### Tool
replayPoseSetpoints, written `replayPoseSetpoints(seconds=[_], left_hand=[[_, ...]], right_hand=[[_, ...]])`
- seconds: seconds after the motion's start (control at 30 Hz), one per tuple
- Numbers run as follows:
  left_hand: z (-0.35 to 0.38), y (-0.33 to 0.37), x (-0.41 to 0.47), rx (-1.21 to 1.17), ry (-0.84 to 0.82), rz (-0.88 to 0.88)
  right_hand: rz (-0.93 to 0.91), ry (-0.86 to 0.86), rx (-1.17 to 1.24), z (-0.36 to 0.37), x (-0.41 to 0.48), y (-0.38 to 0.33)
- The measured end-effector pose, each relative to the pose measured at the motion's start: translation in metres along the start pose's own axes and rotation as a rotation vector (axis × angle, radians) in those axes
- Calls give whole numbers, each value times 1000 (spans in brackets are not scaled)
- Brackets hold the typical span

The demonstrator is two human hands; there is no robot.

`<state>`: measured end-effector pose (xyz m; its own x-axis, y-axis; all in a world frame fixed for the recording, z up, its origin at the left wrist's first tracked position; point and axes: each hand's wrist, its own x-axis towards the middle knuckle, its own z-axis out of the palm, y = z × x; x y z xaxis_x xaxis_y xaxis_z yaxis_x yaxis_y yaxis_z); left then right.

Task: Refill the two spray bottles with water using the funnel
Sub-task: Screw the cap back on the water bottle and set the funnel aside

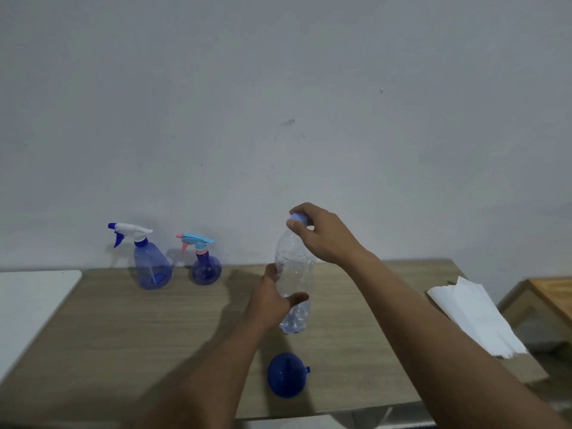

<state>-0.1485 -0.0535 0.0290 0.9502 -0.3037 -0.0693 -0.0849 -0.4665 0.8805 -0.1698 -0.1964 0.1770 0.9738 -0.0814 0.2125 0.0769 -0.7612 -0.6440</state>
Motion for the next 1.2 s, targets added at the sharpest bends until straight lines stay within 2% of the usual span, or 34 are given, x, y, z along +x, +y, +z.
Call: replayPoseSetpoints(seconds=[0.1, 0.3, 0.53, 0.73, 0.87, 1.0, 1.13, 1.2], left_hand=[[3, 1, -1, -8, 27, -17], [6, 4, -6, -1, 50, -30], [8, 1, -6, -28, 80, -61], [14, 3, -8, -54, 105, -67], [19, -2, -19, -58, 90, -53], [22, -27, -41, 63, 94, -118], [23, -41, -83, 129, 112, -110], [27, -53, -99, 185, 42, -101]], right_hand=[[24, -4, 170, 3, -2, 4], [110, 130, 243, 14, -3, 4], [12, 114, 360, 17, -6, 14], [8, 203, 327, 26, -7, 16], [-108, 224, 241, 44, -23, 22], [-201, 244, 255, 57, -36, 33], [-170, 164, 227, 70, -45, 48], [-124, 169, 222, 78, -46, 55]])
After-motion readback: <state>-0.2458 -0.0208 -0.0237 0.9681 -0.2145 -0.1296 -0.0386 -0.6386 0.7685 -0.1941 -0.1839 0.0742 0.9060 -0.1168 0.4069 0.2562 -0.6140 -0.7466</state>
